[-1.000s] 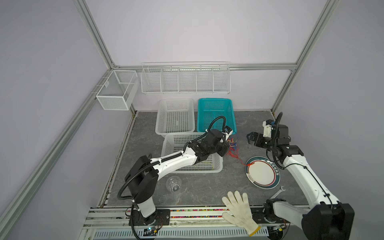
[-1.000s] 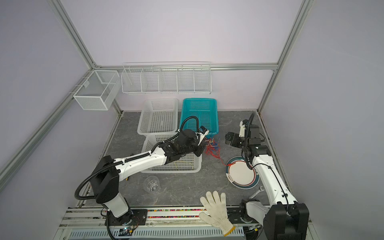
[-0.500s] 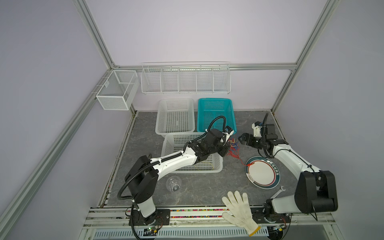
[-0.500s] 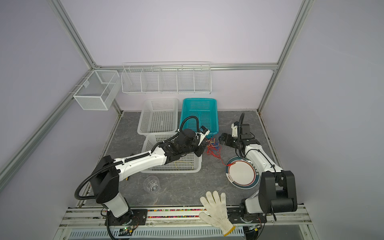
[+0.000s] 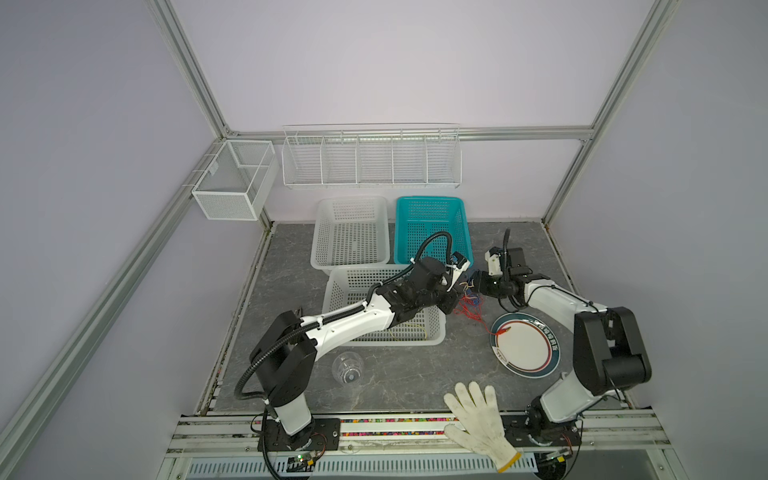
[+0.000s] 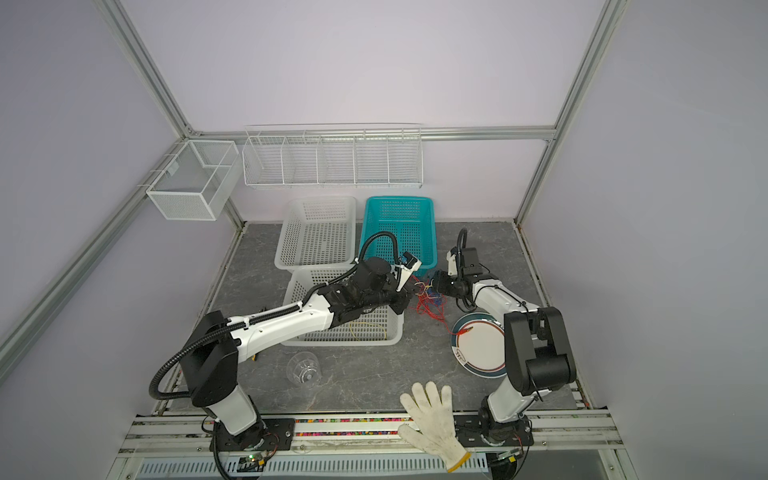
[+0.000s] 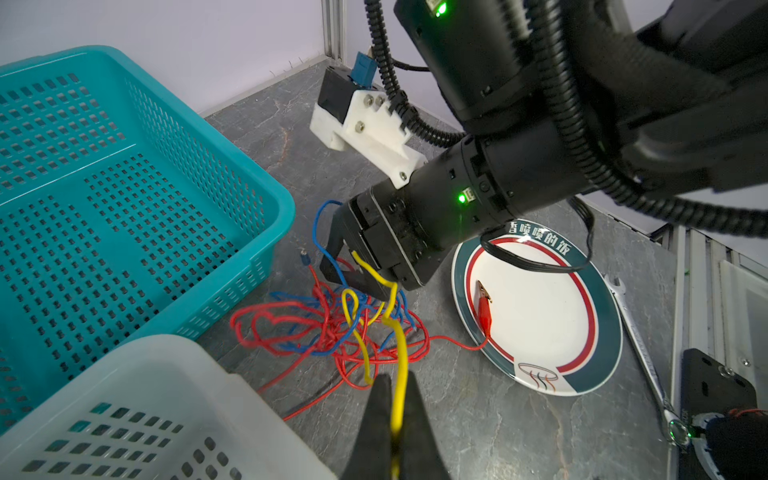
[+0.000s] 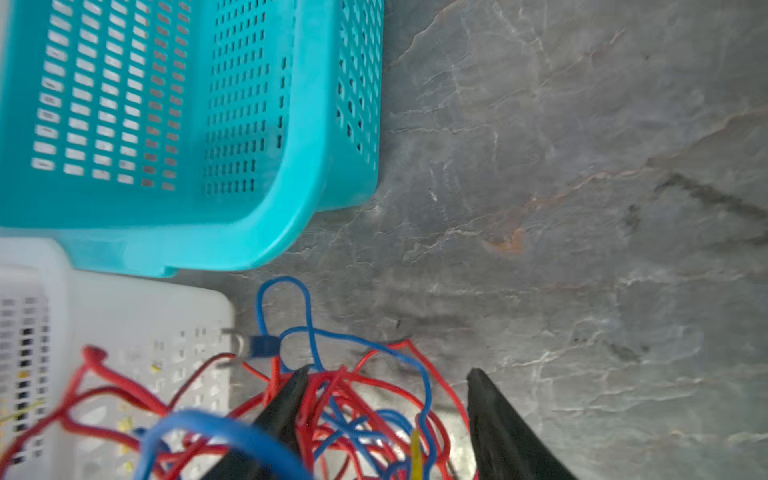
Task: Untangle the cables
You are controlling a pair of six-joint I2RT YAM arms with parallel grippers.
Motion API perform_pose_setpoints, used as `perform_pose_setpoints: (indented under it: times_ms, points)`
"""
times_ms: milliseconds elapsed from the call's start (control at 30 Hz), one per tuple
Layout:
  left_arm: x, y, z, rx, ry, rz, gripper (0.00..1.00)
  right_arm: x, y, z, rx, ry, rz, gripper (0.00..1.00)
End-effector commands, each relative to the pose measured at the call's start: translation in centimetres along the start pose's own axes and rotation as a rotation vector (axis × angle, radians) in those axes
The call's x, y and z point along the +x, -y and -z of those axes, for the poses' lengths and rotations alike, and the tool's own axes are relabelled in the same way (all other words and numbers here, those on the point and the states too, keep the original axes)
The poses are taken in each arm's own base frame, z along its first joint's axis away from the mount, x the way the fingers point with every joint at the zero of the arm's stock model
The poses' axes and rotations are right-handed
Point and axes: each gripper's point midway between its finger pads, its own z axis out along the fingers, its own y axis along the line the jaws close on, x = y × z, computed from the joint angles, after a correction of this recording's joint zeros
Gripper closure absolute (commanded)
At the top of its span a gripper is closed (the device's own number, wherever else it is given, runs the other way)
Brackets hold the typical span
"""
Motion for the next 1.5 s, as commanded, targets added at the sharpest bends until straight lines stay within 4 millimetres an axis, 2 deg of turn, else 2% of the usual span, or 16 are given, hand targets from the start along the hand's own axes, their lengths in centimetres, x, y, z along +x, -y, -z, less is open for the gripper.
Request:
perform_pose_setpoints:
  times_ms: [0,100,300,400,667,800,1000,1067,1233,1333,1467]
  points:
    - [-3.0,0.2,1.1,0.008,0.082,-0.002,1.00,-0.8,2.7,0.1,0.154,0.040,-0.018,0.62]
    - [-3.0,-0.1,1.6,-0.015,0.085,-0.006,1.00,-0.8,4.3,0.3,0.239,0.042,-0.023,0.71]
    - [-4.0,-1.4,4.1,-0.114,0.092,-0.020,1.00,-0.4,7.3,0.0,0.347,0.018,-0.046,0.78]
    - [-4.9,-1.9,6.0,-0.153,0.103,-0.033,1.00,-0.3,7.8,-0.4,0.326,0.006,-0.087,0.80]
    - [-7.3,-1.7,10.8,-0.172,0.197,-0.046,1.00,-0.1,8.9,-0.5,0.355,-0.005,-0.130,0.94]
    - [-7.4,-1.6,11.8,-0.163,0.223,-0.040,1.00,0.0,9.3,-0.3,0.359,-0.005,-0.153,0.94]
    - [-7.0,-1.4,11.7,-0.139,0.216,-0.039,1.00,0.1,10.0,0.3,0.364,-0.011,-0.174,0.94]
    - [-7.0,-1.3,11.3,-0.131,0.217,-0.039,1.00,-0.1,9.4,0.5,0.319,-0.012,-0.165,0.93]
    - [-6.9,-0.9,9.0,-0.088,0.196,-0.029,1.00,-0.7,5.9,1.5,0.162,-0.010,-0.100,0.76]
    - [-7.1,-0.6,7.3,-0.067,0.182,-0.025,1.00,-0.8,4.0,2.6,0.101,-0.013,-0.039,0.61]
    - [-7.0,-0.9,5.3,-0.072,0.153,-0.036,1.00,-0.3,3.1,4.6,0.105,-0.010,0.011,0.37]
